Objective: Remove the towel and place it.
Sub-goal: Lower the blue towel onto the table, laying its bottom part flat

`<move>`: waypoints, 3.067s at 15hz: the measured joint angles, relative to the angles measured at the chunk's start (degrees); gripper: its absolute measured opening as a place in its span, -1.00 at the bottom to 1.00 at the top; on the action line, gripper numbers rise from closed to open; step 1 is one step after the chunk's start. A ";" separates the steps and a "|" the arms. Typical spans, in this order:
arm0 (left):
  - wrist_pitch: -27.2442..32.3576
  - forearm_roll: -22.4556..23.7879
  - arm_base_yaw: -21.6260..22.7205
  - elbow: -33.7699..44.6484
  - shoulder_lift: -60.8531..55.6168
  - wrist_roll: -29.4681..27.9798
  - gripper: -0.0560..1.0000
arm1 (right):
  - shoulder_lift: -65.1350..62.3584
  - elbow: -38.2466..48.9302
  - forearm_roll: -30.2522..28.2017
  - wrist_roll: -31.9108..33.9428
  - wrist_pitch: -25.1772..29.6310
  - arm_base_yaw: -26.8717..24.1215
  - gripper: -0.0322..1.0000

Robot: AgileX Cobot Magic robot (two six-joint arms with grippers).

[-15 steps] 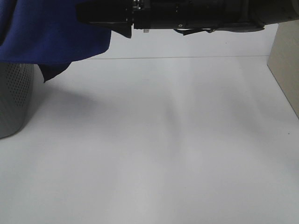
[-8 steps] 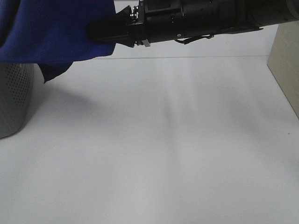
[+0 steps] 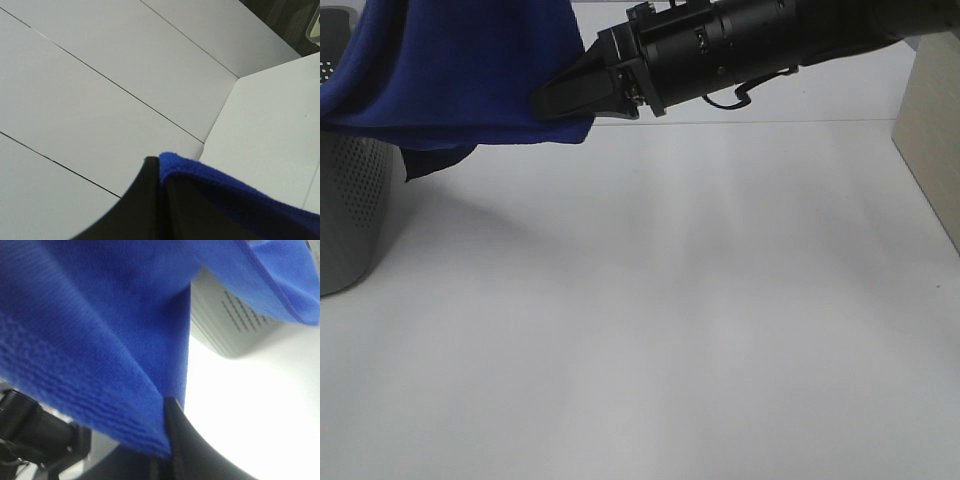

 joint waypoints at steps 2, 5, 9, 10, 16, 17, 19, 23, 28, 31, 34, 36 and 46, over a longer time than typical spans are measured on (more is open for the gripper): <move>0.11 0.23 0.29 0.00 0.11 -3.44 -0.89 | -3.38 -2.18 -10.83 9.34 -2.52 0.00 -0.91; -0.34 0.46 2.58 0.00 1.60 -5.79 -0.89 | -10.26 -10.08 -33.86 29.34 -3.50 0.00 -0.91; -12.43 0.34 2.92 0.00 5.96 -6.93 -0.89 | -14.44 -22.52 -61.13 47.44 1.66 0.00 -0.91; -15.58 0.29 3.09 0.00 6.99 -7.22 -0.89 | -14.50 -26.07 -66.92 50.02 4.07 0.00 -0.91; -24.52 -3.50 8.71 0.00 9.97 -7.51 -0.89 | -14.78 -39.25 -80.96 52.02 8.82 0.00 -0.91; -25.90 -3.84 8.77 0.00 10.37 -7.51 -0.89 | -14.78 -39.25 -80.96 52.02 7.56 0.00 -0.91; -27.85 -4.01 8.77 0.00 11.52 -7.51 -0.89 | -14.78 -39.25 -81.30 52.02 3.55 0.00 -0.91; -30.65 -4.13 9.63 -2.81 14.44 -7.51 -0.89 | -14.44 -39.25 -87.26 52.02 -8.19 0.00 -0.91; -31.63 -5.33 11.57 -8.08 19.71 -7.51 -0.89 | -14.09 -39.25 -90.24 52.02 -22.52 0.00 -0.91; -33.86 -5.33 13.18 -8.25 21.20 -7.51 -0.89 | -10.77 -39.42 -91.33 52.02 -25.50 0.00 -0.91; -37.70 -5.39 13.58 -10.94 25.10 -7.51 -0.89 | -6.07 -39.42 -91.90 52.02 -32.31 0.00 -0.91; -37.93 -5.33 13.81 -16.39 28.59 -7.45 -0.89 | -4.18 -39.42 -92.76 52.02 -38.27 0.00 -0.91; -26.07 -5.61 16.90 -59.64 54.66 -9.45 -0.89 | 5.50 -47.78 -87.26 53.06 -53.29 -5.44 -0.91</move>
